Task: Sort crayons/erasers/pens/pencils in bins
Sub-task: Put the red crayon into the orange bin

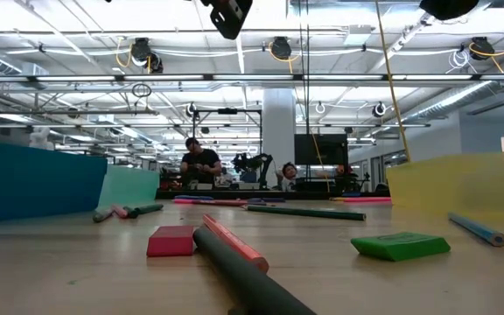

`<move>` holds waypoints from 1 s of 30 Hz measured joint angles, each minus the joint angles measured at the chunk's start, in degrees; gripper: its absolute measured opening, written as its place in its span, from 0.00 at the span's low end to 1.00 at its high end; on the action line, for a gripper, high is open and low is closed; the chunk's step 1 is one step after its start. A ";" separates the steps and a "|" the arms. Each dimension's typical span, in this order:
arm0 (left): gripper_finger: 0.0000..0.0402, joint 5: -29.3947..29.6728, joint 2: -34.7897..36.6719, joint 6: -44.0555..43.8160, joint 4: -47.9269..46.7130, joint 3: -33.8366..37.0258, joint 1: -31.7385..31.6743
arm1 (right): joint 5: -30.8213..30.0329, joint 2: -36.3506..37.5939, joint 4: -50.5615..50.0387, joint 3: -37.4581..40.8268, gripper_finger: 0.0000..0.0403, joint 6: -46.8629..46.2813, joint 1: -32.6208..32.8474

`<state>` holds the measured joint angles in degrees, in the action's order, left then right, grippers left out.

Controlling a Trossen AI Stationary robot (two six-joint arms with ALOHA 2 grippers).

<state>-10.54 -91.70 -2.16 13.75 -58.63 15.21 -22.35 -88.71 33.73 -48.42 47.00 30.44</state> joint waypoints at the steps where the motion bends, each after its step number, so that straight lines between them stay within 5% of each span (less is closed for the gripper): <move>1: 0.08 -0.05 0.00 0.24 -0.05 0.00 0.03 | -0.03 0.00 0.13 0.00 0.17 -0.38 0.00; 9: 0.08 0.03 0.00 0.34 0.04 -0.01 0.25 | 0.02 -0.02 1.03 0.00 0.05 -1.54 -0.11; 18: 0.09 1.66 0.02 0.45 -0.03 -0.02 0.67 | -0.02 -0.02 1.48 0.00 0.05 -2.79 -0.11; 30: 0.50 3.86 0.02 1.72 -2.46 -0.07 3.32 | 2.07 -0.04 -0.56 0.00 0.05 -10.55 -0.79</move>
<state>-6.68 -91.68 -0.44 11.29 -58.70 18.53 -20.28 -88.75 33.17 -48.42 36.45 29.65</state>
